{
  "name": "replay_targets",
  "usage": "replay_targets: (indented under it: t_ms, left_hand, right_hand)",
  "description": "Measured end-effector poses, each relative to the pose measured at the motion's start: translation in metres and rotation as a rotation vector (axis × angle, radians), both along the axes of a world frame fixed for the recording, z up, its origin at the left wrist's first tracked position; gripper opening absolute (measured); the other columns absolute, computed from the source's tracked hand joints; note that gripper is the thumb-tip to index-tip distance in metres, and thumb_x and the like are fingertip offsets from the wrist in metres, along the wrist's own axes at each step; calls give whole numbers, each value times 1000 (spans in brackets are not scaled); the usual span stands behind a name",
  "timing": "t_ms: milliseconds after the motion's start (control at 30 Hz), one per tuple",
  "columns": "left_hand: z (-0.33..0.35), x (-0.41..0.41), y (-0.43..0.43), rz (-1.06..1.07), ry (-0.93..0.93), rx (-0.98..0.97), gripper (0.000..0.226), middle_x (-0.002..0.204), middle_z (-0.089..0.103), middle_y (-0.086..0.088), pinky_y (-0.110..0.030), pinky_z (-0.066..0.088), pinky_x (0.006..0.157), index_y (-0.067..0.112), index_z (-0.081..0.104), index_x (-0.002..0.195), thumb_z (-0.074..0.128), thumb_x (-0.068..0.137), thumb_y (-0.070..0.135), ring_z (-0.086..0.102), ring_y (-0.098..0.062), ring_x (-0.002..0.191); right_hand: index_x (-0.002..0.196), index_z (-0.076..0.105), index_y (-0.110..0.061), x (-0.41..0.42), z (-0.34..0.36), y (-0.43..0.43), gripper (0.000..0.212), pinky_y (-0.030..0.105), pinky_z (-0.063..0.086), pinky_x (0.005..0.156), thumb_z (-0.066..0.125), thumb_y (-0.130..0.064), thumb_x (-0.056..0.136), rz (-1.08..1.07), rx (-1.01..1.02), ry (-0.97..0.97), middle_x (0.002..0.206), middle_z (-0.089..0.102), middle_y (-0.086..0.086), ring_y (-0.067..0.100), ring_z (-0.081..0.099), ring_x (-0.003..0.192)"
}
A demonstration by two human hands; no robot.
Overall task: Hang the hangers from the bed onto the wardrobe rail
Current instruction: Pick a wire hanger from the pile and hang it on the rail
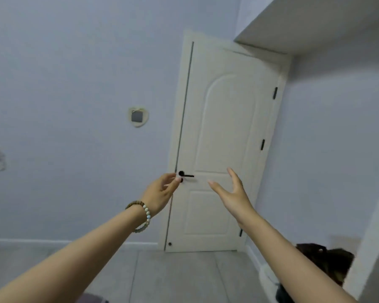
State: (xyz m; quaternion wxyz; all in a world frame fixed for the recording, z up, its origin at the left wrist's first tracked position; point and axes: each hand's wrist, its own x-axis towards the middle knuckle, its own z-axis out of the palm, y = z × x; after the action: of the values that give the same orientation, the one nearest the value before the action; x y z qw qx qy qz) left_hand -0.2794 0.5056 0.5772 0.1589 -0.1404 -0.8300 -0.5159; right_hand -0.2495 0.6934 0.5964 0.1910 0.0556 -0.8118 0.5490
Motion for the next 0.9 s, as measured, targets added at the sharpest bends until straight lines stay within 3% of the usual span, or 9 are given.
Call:
replay_targets:
  t_ms: [267, 433, 667, 800, 900]
  left_hand:
    - [-187, 18, -244, 313, -326, 36, 49, 137, 50, -9, -34, 41, 102, 12, 45, 133, 48, 91, 39, 50, -24, 123]
    - [-308, 67, -346, 480, -531, 97, 50, 135, 51, -13, -40, 41, 104, 7, 46, 131, 53, 90, 35, 50, -25, 123]
    - [-450, 144, -427, 751, -770, 175, 50, 133, 53, -17, -38, 38, 106, 1, 51, 127, 55, 90, 33, 50, -28, 123]
    - [-512, 169, -442, 817, -870, 247, 53, 137, 48, -19, -35, 35, 107, -3, 45, 132, 53, 91, 30, 47, -30, 126]
    - [-551, 183, -443, 841, -929, 304, 51, 137, 48, -18, -34, 35, 106, -3, 44, 132, 53, 92, 27, 47, -29, 126]
  right_hand:
    - [148, 16, -29, -30, -162, -226, 82, 37, 22, 116, 63, -46, 83, 337, 122, -374, 157, 8, -8, 16, 16, 144]
    - [149, 17, -23, -17, -274, -327, 83, 34, 19, 117, 65, -41, 83, 467, 187, -522, 157, 10, -1, 17, 15, 145]
    - [149, 18, -19, 14, -418, -413, 83, 30, 18, 115, 66, -36, 83, 525, 296, -682, 158, 9, 2, 18, 14, 145]
    - [147, 24, -15, 32, -485, -436, 81, 21, 23, 107, 68, -33, 82, 524, 321, -790, 153, 23, 4, 18, 26, 140]
    - [144, 31, -12, 46, -531, -445, 75, 29, 25, 113, 68, -33, 82, 528, 330, -838, 150, 29, 10, 22, 31, 138]
